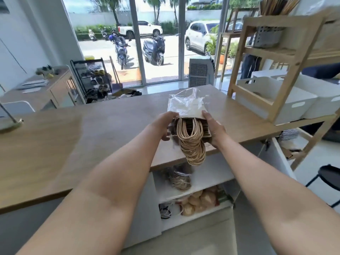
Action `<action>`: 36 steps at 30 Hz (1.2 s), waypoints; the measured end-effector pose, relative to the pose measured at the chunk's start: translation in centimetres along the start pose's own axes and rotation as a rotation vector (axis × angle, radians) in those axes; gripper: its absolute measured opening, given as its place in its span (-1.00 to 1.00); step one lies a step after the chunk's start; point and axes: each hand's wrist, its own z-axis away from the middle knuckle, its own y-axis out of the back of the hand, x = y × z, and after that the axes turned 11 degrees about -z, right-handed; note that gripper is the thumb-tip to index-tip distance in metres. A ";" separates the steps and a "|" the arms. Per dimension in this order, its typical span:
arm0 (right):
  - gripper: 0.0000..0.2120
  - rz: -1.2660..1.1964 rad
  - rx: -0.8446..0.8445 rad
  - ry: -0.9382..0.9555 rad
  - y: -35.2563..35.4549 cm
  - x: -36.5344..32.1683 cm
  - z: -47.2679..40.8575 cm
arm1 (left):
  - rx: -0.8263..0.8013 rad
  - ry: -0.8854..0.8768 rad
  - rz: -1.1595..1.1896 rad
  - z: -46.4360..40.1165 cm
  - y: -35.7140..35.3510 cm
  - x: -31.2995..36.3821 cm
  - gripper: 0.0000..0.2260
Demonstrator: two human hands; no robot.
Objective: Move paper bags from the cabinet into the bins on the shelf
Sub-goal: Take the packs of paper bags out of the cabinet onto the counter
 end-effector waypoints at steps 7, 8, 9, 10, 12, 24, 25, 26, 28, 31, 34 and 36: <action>-0.14 -0.015 -0.119 -0.043 -7.1 0.2 -1.0 | 0.093 0.056 0.100 -3.5 4.9 0.0 -0.79; -0.15 -0.005 -0.133 -0.052 -8.2 0.6 -1.5 | 0.118 0.066 0.114 -3.9 5.9 -0.1 -0.79; -0.16 0.012 -0.150 -0.056 -9.5 1.2 -2.2 | 0.140 0.072 0.134 -4.6 6.9 -0.2 -0.78; -0.15 0.032 -0.165 -0.067 -10.4 1.5 -2.6 | 0.153 0.076 0.157 -5.3 7.6 -0.3 -0.78; -0.13 0.050 -0.203 -0.091 -12.4 2.0 -3.9 | 0.182 0.086 0.200 -6.7 9.0 -0.3 -0.78; -0.05 0.190 -0.308 -0.216 -17.7 5.4 -14.2 | 0.397 0.124 0.233 -13.5 10.8 0.9 -0.73; -0.02 0.186 -0.316 -0.219 -17.8 5.8 -15.3 | 0.409 0.117 0.233 -14.1 10.6 1.0 -0.72; -0.01 0.188 -0.319 -0.220 -18.0 5.5 -14.9 | 0.417 0.110 0.238 -14.3 10.5 1.1 -0.71; -0.07 0.217 -0.328 -0.208 -18.0 4.0 -12.7 | 0.431 0.110 0.247 -14.6 10.3 1.3 -0.72; -0.32 0.288 -0.354 -0.161 -18.0 3.0 -11.5 | 0.475 0.134 0.224 -15.4 10.1 1.7 -0.83; -0.34 0.351 -0.361 -0.138 -17.8 3.1 -12.0 | 0.534 0.154 0.167 -16.2 9.9 1.5 -0.58; -0.32 0.383 -0.361 -0.142 -17.7 3.0 -11.8 | 0.565 0.140 0.131 -15.9 9.6 1.7 -0.51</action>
